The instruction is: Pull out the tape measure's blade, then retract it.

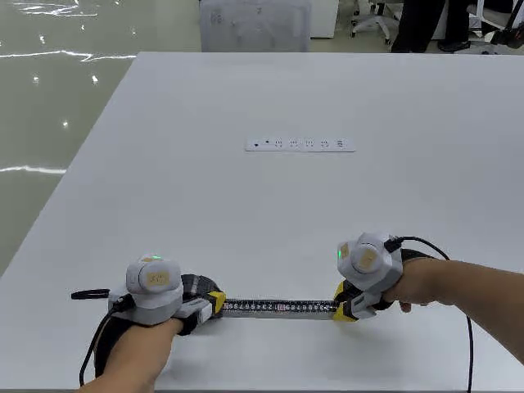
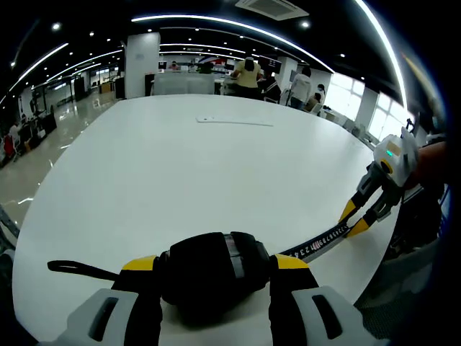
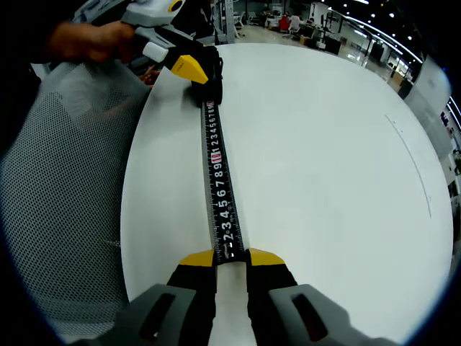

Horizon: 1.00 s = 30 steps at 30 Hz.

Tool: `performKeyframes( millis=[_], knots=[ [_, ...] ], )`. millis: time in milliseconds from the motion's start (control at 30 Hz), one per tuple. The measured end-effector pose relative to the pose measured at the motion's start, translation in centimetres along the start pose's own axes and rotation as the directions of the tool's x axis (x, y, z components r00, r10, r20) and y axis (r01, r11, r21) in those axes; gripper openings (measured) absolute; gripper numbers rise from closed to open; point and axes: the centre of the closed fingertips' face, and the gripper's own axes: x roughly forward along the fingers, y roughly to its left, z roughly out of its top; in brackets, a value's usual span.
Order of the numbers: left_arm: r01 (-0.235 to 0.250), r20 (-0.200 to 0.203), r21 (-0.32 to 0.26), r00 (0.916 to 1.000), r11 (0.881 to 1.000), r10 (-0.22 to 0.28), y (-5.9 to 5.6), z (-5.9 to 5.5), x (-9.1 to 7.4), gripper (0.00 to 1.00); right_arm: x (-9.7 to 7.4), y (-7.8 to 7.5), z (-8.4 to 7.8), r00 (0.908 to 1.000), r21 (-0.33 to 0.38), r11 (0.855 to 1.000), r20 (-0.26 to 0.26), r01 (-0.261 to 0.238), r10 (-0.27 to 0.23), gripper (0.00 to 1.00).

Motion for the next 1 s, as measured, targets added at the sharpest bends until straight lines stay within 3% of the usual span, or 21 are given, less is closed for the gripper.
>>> performKeyframes(
  millis=[1000],
  knots=[
    [0.003, -0.004, -0.003, 1.0000, 1.000, -0.003, 0.0, -0.1, 0.0, 0.56, 0.8, 0.2, 2.1, 0.9997, -0.009, 1.000, 0.026, 0.003, -0.003, 0.14]
  ],
)
